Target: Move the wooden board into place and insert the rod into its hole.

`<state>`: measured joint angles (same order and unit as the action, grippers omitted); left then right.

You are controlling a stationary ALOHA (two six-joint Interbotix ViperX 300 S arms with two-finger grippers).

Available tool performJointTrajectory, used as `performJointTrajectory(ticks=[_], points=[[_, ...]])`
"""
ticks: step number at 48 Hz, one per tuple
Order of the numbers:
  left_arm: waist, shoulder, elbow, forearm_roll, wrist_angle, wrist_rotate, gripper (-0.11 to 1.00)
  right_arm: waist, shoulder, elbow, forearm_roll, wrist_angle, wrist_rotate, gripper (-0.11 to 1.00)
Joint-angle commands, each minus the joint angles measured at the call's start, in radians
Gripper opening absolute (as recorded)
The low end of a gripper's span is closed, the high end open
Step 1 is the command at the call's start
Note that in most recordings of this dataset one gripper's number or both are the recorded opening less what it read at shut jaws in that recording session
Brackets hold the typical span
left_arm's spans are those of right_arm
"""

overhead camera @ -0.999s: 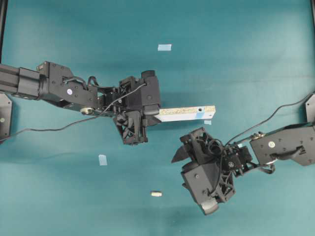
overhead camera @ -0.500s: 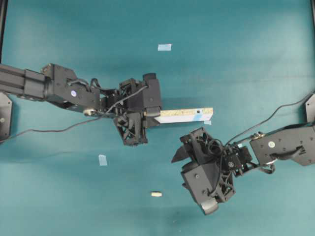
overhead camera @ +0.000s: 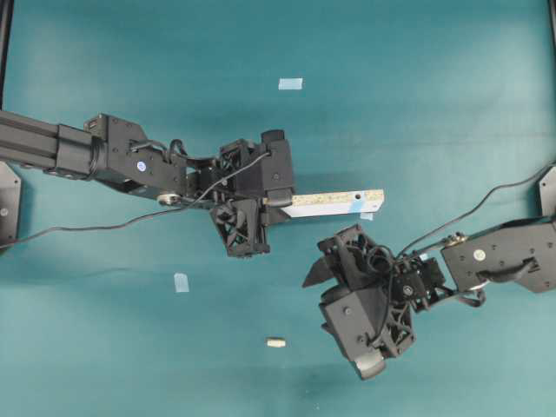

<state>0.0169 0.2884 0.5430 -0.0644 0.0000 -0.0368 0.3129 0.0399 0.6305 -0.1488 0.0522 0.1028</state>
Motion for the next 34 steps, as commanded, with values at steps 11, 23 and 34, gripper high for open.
performJointTrajectory(ticks=[11, 23, 34], points=[[0.002, -0.029, -0.012, 0.0, 0.011, -0.002, 0.21, 0.002, -0.008, -0.02, -0.002, -0.005, 0.002, 0.87], [0.002, -0.04, -0.005, 0.0, 0.018, 0.0, 0.21, 0.002, -0.005, -0.021, -0.002, -0.005, 0.002, 0.87], [0.002, -0.043, -0.006, 0.0, 0.02, -0.003, 0.39, 0.002, -0.005, -0.021, -0.002, -0.005, 0.002, 0.87]])
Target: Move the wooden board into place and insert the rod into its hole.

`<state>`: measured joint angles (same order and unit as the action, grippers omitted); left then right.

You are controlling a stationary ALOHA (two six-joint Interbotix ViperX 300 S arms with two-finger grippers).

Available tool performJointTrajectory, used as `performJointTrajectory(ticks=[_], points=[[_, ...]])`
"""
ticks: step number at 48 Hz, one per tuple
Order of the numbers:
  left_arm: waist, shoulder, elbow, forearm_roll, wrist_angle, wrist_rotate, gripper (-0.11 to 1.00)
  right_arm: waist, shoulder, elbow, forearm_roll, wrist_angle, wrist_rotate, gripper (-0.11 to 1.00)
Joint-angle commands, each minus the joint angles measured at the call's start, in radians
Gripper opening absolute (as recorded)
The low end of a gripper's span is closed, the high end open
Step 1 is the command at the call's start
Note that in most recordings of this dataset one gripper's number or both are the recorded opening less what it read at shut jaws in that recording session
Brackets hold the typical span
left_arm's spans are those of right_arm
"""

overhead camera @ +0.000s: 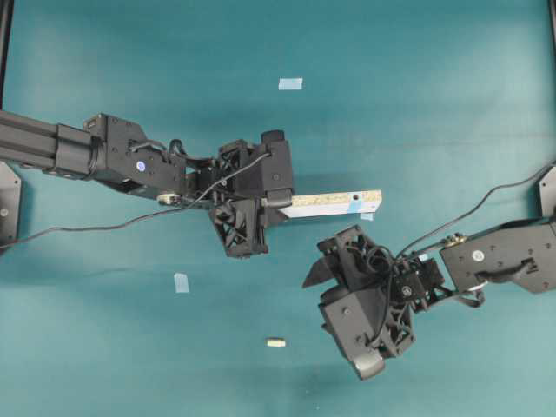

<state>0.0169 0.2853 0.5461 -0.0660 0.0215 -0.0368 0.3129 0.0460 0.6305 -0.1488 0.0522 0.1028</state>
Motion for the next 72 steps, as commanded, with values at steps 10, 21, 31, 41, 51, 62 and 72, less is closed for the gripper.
performJointTrajectory(ticks=[10, 21, 31, 41, 51, 62, 72], points=[[0.002, -0.072, -0.011, 0.002, 0.023, -0.003, 0.81, 0.002, -0.012, -0.021, -0.002, -0.005, 0.002, 0.87], [-0.005, -0.152, 0.02, 0.002, 0.066, -0.003, 0.79, 0.002, -0.011, -0.049, 0.005, -0.002, 0.006, 0.87], [-0.005, -0.232, 0.092, 0.002, 0.069, -0.008, 0.79, 0.02, 0.014, -0.143, 0.023, 0.14, 0.106, 0.87], [-0.009, -0.273, 0.149, 0.002, 0.067, -0.009, 0.78, 0.057, 0.12, -0.287, 0.018, 0.264, 0.308, 0.87], [-0.017, -0.324, 0.204, 0.002, 0.06, -0.008, 0.78, 0.061, 0.242, -0.456, 0.009, 0.345, 0.414, 0.87], [-0.017, -0.35, 0.252, 0.002, -0.006, -0.008, 0.78, 0.061, 0.327, -0.574, 0.0, 0.48, 0.422, 0.82], [-0.017, -0.344, 0.259, 0.002, -0.077, -0.008, 0.78, 0.061, 0.356, -0.586, 0.0, 0.511, 0.431, 0.8]])
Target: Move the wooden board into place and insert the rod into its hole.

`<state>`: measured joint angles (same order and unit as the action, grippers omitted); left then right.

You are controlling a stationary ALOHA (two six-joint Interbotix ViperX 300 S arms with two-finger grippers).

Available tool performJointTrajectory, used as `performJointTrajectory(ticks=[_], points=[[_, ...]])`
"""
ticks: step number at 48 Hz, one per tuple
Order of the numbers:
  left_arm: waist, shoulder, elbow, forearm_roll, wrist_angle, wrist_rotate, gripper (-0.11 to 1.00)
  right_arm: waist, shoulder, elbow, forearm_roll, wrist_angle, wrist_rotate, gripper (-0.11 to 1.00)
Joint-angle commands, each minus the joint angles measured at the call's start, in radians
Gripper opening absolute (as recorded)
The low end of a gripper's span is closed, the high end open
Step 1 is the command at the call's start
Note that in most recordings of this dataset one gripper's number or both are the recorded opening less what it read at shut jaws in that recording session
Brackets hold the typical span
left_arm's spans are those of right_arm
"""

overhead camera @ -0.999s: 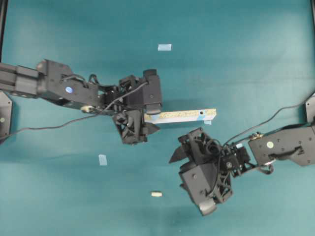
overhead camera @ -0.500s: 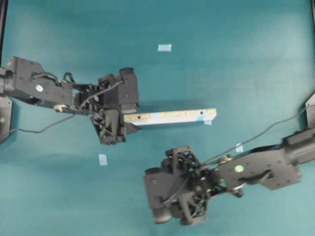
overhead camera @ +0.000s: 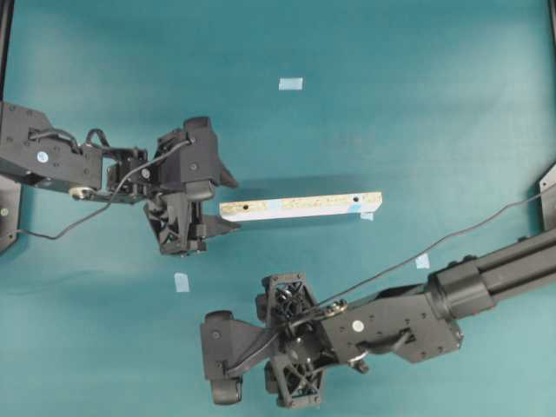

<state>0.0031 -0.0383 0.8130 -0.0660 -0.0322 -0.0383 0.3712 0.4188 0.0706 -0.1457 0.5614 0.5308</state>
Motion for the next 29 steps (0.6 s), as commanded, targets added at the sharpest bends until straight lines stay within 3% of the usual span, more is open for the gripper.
performJointTrajectory(ticks=[1, 11, 29], points=[[-0.003, -0.018, -0.008, 0.002, -0.028, -0.006, 0.78, 0.003, -0.015, -0.026, -0.003, 0.003, 0.006, 0.79], [-0.003, -0.009, -0.006, 0.002, -0.048, -0.008, 0.78, 0.003, -0.006, -0.026, -0.003, 0.021, 0.049, 0.8], [-0.005, -0.009, 0.003, 0.002, -0.049, -0.008, 0.78, 0.002, 0.014, -0.032, -0.003, 0.017, 0.052, 0.8]])
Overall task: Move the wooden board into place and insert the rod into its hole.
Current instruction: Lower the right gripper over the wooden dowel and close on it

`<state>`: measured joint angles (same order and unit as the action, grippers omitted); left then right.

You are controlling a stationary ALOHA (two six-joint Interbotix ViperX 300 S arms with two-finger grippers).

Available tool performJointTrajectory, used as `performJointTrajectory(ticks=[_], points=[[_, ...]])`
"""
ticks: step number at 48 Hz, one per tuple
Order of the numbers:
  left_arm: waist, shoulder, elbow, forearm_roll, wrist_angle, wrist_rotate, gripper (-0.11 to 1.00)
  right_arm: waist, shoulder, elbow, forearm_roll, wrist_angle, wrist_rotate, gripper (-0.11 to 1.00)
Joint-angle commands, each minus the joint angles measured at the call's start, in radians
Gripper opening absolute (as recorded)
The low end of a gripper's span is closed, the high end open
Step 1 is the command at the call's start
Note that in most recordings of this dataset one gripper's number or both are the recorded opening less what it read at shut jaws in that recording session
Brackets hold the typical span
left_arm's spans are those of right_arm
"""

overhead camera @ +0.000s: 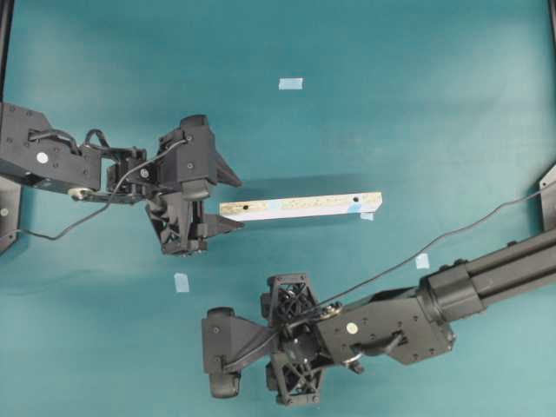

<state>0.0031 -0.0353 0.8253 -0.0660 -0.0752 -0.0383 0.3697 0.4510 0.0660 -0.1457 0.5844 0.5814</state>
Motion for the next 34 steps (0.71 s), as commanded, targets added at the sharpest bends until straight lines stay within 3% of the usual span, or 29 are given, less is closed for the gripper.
performJointTrajectory(ticks=[1, 34], points=[[-0.005, -0.011, -0.009, 0.002, -0.008, -0.008, 0.78, 0.003, -0.018, -0.029, -0.003, -0.005, 0.002, 0.8], [-0.006, -0.011, 0.003, 0.002, -0.008, -0.008, 0.78, -0.008, -0.008, -0.037, -0.006, -0.017, 0.002, 0.78]])
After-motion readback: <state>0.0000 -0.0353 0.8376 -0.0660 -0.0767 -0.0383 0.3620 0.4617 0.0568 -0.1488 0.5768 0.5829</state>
